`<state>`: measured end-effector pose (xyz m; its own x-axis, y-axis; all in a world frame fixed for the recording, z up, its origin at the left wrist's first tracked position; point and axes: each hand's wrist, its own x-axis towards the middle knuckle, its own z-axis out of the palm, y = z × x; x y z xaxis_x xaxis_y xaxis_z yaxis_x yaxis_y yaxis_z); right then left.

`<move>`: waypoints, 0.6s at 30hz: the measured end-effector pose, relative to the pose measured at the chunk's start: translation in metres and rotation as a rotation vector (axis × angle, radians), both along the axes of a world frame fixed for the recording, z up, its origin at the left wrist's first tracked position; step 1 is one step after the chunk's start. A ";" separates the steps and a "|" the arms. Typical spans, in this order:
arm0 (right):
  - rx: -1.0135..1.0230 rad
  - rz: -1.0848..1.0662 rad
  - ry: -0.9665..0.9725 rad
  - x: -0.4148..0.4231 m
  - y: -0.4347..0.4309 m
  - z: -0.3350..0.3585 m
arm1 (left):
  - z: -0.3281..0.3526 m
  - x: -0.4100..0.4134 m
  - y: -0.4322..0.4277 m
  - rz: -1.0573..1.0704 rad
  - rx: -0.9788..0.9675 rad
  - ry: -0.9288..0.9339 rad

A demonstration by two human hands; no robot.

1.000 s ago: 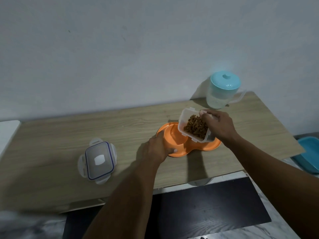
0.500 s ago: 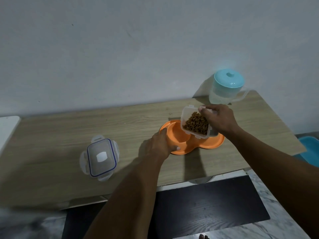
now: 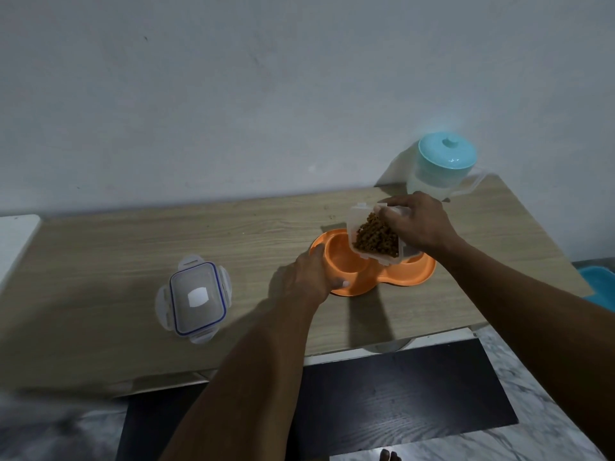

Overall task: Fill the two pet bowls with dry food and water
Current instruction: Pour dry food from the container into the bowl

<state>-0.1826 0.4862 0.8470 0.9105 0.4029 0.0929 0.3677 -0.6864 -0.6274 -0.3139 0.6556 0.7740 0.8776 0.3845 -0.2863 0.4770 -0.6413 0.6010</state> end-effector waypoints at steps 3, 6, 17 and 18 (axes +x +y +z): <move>-0.002 0.004 -0.001 -0.001 0.001 0.003 | 0.000 0.001 -0.001 -0.006 0.004 -0.002; -0.013 0.013 0.002 -0.001 0.002 0.004 | 0.000 0.001 -0.001 -0.005 0.027 0.009; -0.013 0.014 0.017 0.004 0.001 0.002 | 0.001 0.001 0.000 -0.003 0.000 0.002; -0.015 0.013 0.019 0.004 0.001 0.002 | 0.001 0.001 0.000 -0.002 0.000 -0.002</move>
<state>-0.1791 0.4877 0.8492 0.9066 0.4161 0.0698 0.3652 -0.6910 -0.6238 -0.3130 0.6555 0.7749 0.8790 0.3828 -0.2842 0.4744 -0.6422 0.6021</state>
